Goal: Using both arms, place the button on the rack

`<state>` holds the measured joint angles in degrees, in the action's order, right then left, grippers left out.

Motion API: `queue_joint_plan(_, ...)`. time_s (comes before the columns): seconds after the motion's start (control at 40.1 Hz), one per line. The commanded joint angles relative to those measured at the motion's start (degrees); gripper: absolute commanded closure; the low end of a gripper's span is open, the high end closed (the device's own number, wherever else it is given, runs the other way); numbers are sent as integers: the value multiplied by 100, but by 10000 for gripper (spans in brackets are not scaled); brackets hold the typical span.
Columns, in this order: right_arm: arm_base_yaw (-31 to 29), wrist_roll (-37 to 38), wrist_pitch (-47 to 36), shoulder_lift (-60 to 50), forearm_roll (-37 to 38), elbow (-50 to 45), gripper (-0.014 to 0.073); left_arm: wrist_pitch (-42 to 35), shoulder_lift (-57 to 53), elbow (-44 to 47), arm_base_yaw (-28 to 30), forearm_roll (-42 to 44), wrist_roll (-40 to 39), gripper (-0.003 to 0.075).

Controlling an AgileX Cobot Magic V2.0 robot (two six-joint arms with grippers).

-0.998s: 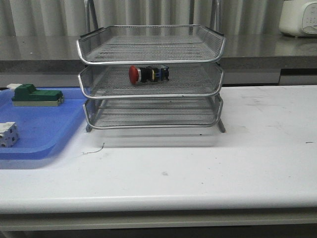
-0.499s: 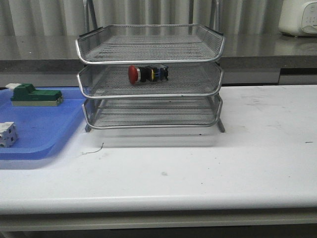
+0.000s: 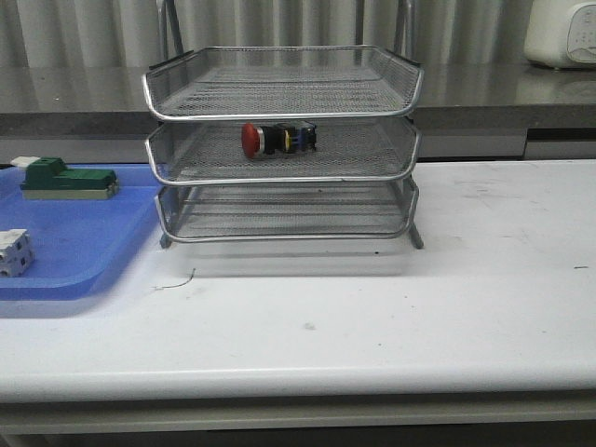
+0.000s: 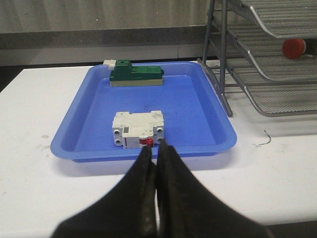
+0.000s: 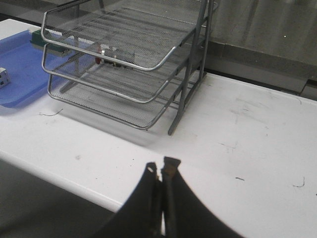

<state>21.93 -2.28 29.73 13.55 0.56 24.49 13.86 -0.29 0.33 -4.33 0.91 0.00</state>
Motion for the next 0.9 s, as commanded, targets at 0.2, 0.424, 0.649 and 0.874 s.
queue_joint_plan(0.2, -31, 3, -419, 67, 60, 156, 653, -435, -124, 62, 9, -40, -43, 739)
queue_joint_plan(0.424, -404, -2, -915, -127, -56, -263, 653, -435, -124, 62, 9, -40, -43, 739)
queue_joint_plan(0.649, -1573, -2, -1927, -889, -384, -1709, 653, -435, -124, 62, 9, -40, -43, 739)
queue_joint_plan(0.874, -2120, -2, -2270, -1515, -483, -2566, 653, -435, -124, 62, 9, -40, -43, 739)
